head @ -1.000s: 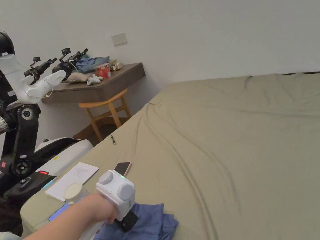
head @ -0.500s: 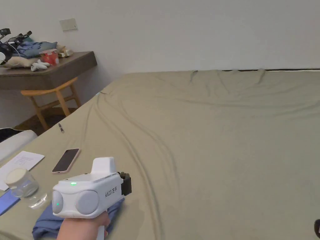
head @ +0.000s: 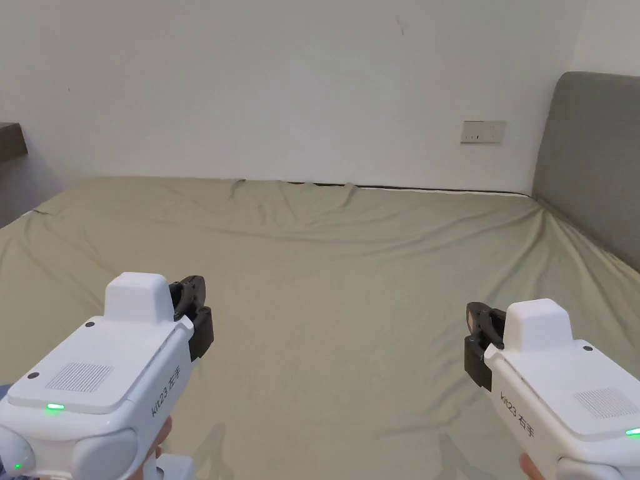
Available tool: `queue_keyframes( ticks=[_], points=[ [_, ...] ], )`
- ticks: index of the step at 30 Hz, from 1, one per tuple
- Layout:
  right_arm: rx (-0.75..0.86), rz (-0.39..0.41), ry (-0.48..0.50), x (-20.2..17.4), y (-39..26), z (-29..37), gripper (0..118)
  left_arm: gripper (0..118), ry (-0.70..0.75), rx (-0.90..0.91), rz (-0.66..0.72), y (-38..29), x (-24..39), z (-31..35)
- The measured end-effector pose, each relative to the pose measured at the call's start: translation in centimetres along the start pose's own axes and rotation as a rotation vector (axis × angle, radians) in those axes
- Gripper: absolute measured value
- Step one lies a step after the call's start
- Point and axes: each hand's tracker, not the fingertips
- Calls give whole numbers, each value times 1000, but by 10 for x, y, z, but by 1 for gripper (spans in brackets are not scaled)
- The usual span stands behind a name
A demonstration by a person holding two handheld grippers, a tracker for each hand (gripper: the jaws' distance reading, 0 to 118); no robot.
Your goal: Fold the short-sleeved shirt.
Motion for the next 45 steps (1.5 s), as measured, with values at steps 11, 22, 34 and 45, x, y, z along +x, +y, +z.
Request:
queue_keyframes(
  ticks=[11,22,34,45],
  points=[
    [-49,-46,-86,32,-39,20,0,0,38,-10,55,-36,-24,10],
    [-122,-54,-141,37,-50,20,0,1,90,-45,15,-51,-2,7],
    [-124,9,-188,22,-51,15,112,117,128,47,-54,-49,19,19],
    [-164,-50,-130,17,-55,12,118,117,54,33,-59,-50,36,23]
  ],
)
